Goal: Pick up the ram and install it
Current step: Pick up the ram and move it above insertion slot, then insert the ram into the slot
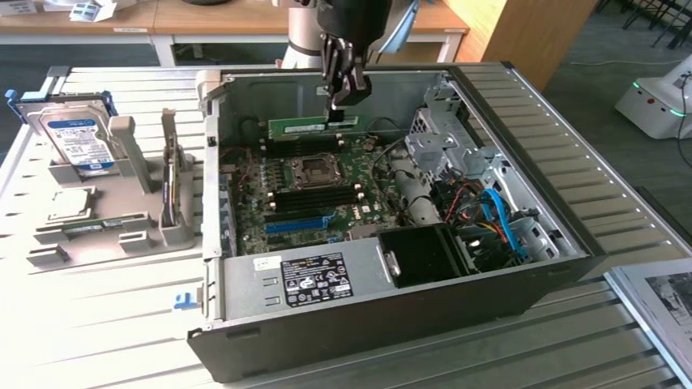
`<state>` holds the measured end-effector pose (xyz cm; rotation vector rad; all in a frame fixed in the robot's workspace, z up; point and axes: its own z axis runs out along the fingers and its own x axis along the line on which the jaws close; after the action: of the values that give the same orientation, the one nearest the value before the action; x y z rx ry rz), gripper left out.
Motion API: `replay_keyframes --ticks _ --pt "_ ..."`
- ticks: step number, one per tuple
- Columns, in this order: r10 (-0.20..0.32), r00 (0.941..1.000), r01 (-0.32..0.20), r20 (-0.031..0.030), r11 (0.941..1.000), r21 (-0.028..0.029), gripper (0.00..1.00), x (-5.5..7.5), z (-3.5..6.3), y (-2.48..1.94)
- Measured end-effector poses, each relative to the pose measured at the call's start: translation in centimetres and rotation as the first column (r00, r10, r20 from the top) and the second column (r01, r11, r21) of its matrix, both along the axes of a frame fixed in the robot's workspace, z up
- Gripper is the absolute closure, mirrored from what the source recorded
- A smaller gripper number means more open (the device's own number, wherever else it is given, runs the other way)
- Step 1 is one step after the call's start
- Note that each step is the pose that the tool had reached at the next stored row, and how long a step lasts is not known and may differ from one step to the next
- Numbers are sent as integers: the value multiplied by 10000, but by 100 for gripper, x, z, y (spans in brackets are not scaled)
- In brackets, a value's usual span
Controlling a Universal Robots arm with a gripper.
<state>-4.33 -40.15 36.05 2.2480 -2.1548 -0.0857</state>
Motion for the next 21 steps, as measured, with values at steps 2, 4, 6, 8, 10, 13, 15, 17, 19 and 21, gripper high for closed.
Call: replay_keyframes --ticks 2,4,6,8,10,13,15,17,19,21 --pt "0 10000 0 0 10000 1 88 0 -20 0" --pt "0 10000 0 0 10000 -1 88 0 -39 0" --pt "0 10000 0 0 10000 0 88 0 -63 0" --pt "0 10000 0 0 10000 -1 88 0 -85 0" --pt "-1 10000 1 0 10000 0 88 0 -103 0" --pt "0 10000 0 0 10000 0 88 0 -106 0" --pt "0 10000 0 1 10000 0 88 0 -106 0" --pt "-1 10000 1 0 10000 -1 88 0 -105 0" --pt "-2 10000 2 1 10000 3 88 -1 -107 -2" --pt "-2 10000 2 0 10000 0 88 -1 -111 -5"
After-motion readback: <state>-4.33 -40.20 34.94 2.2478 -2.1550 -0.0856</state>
